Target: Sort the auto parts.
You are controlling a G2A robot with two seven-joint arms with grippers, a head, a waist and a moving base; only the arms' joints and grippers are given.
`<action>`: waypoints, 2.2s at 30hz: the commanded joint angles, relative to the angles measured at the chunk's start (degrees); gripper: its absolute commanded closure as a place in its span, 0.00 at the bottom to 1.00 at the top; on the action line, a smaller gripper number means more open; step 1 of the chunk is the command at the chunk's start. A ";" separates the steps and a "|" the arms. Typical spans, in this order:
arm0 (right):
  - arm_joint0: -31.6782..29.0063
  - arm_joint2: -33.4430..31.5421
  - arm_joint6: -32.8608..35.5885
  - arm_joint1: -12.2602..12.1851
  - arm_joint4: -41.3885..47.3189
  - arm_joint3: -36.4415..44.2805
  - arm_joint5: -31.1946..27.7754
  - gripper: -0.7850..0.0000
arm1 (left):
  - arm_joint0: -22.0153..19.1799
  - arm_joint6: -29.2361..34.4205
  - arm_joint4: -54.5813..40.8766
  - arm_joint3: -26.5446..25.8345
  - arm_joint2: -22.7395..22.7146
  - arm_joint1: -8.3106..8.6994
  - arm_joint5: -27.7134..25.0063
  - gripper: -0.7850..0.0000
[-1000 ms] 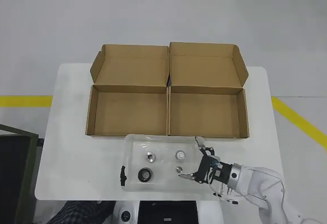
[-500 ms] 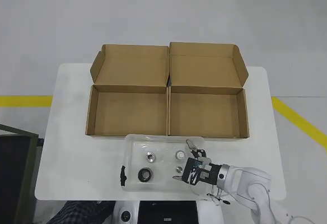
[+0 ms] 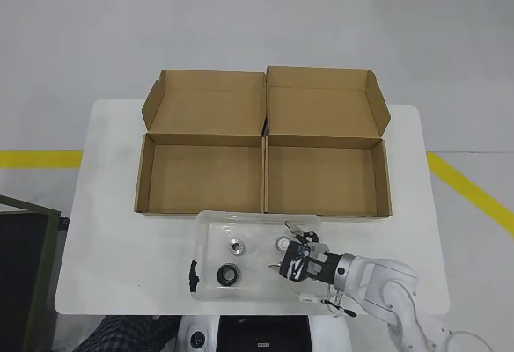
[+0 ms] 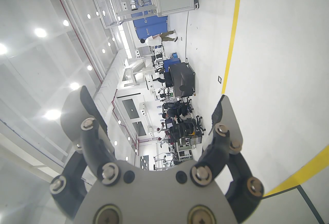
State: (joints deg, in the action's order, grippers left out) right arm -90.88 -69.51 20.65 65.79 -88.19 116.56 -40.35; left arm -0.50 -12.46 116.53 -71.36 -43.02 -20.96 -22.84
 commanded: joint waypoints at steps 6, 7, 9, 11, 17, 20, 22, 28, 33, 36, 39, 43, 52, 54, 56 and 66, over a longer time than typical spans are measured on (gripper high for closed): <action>0.86 0.97 1.80 -0.07 0.25 -0.57 1.05 0.44 | 0.00 0.00 0.00 0.00 0.00 0.00 0.00 0.00; 0.97 1.10 2.00 -0.08 0.27 -0.63 1.14 0.49 | 0.00 0.00 0.00 0.00 0.00 0.00 0.00 0.00; 1.15 1.30 2.33 -0.11 0.42 -0.69 1.38 0.51 | 0.00 0.00 0.00 0.00 0.00 0.00 0.00 0.00; 1.30 1.48 2.62 -0.15 0.47 -0.71 1.52 0.53 | 0.00 0.00 0.00 0.00 0.00 0.00 0.00 0.00; 1.74 2.01 3.25 -0.28 0.47 -0.95 1.88 0.79 | 0.00 0.00 0.00 0.00 0.00 0.00 0.00 0.00; 1.93 2.29 3.03 -0.37 0.56 -0.93 1.57 1.00 | 0.00 0.00 0.00 0.00 0.00 0.00 0.00 0.00; 1.91 2.42 2.81 -0.45 0.48 -0.64 1.38 1.00 | 0.00 0.00 0.00 0.00 0.00 0.00 0.00 0.00; 1.81 2.32 0.41 -0.77 1.77 0.35 -0.74 1.00 | 0.00 0.00 0.00 0.00 0.00 0.00 0.00 0.00; 1.42 1.47 -5.90 -1.01 3.17 1.18 -0.89 1.00 | 0.00 0.00 0.00 0.00 0.00 0.00 0.00 0.00; 1.19 0.85 -10.57 -1.18 4.86 0.47 -2.00 1.00 | 0.00 0.00 0.00 0.00 0.00 0.00 0.00 0.00; 1.52 0.66 -15.26 -1.36 8.53 -0.96 -5.89 1.00 | 0.00 0.00 0.00 0.00 0.00 0.00 0.00 0.00; 2.66 -0.24 -21.20 -1.47 14.21 -2.60 -9.23 1.00 | 0.00 0.00 0.00 0.00 0.00 0.00 0.00 0.00; 4.00 -3.32 -29.88 -1.65 22.87 -4.84 -10.63 1.00 | 0.00 0.00 0.00 0.00 0.00 0.00 0.00 0.00; 4.36 -4.21 -31.47 -1.69 24.92 -5.69 -10.85 1.00 | 0.00 0.00 0.00 0.00 0.00 0.00 0.00 0.00; 4.70 -5.15 -32.96 -1.71 27.09 -6.65 -10.79 1.00 | 0.00 0.00 0.00 0.00 0.00 0.00 0.00 0.00; 4.85 -10.09 -38.30 -1.81 34.50 -9.56 -9.61 1.00 | 0.00 0.00 0.00 0.00 0.00 0.00 0.00 0.00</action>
State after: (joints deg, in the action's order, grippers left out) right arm -86.02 -79.37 -17.47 63.98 -54.07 107.12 -49.84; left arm -0.50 -12.46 116.53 -71.36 -43.02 -20.96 -22.84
